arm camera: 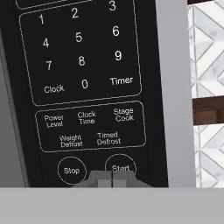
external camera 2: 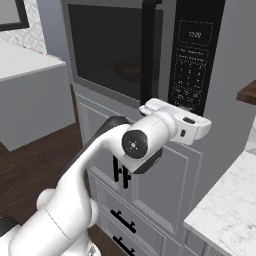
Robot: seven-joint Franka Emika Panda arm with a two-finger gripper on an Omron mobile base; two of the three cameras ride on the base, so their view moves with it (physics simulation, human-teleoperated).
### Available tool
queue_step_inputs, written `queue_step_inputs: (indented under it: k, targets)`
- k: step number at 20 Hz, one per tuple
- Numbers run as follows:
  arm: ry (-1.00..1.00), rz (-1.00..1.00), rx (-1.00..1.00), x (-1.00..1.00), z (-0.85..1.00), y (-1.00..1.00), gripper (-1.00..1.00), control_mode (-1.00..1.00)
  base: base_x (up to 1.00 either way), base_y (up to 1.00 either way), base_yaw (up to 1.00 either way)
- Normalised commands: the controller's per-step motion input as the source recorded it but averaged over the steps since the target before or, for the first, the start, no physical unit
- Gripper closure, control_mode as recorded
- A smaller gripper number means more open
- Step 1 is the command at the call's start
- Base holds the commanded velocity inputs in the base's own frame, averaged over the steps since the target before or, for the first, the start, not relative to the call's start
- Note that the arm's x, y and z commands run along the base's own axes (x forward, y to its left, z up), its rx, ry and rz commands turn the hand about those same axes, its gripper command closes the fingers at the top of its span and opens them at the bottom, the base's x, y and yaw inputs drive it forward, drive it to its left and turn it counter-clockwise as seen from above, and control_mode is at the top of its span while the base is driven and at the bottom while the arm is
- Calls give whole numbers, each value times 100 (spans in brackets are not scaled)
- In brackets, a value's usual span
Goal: Pick the corn from the sink and place it in the bowl. Then pick the bowl and place it in the microwave. Then close the microwave door and press the start button.
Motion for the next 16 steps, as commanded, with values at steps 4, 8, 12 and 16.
queue_step_inputs:
  k: [4, 8, 12, 16]
  targets:
    - [0, 0, 0, 30, -2, -22, 100, -100, 0, 0, 0]
    - [0, 1, 2, 40, -6, -35, 100, -100, 0, 0, 0]
    - [2, 5, 4, 48, -15, -28, 100, -100, 0, 0, 0]
    - [-1, 2, 4, -12, -2, 2, 100, -100, 0, 0, 0]
